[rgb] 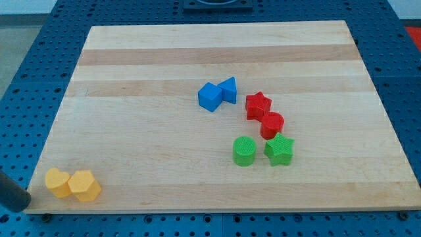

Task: Move yellow heart bottom left to blue cube

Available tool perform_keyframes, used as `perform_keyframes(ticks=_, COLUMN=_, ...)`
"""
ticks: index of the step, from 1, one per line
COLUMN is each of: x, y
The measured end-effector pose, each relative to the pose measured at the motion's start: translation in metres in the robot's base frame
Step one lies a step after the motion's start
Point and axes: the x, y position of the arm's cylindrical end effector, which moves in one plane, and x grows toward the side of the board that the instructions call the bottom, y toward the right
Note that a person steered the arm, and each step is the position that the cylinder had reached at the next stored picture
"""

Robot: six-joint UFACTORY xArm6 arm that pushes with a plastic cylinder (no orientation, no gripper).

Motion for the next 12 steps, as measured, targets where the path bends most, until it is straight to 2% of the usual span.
perform_keyframes(ticks=2, x=-0.017, y=0.063)
perform_keyframes(ticks=4, x=-0.073, y=0.105)
perform_keyframes(ticks=6, x=-0.045, y=0.054)
perform_keyframes(ticks=7, x=-0.057, y=0.028)
perform_keyframes(ticks=8, x=-0.098, y=0.069)
perform_keyframes(ticks=9, x=-0.111, y=0.13)
perform_keyframes(ticks=10, x=-0.111, y=0.108)
perform_keyframes(ticks=11, x=-0.093, y=0.066)
perform_keyframes(ticks=12, x=-0.08, y=0.084)
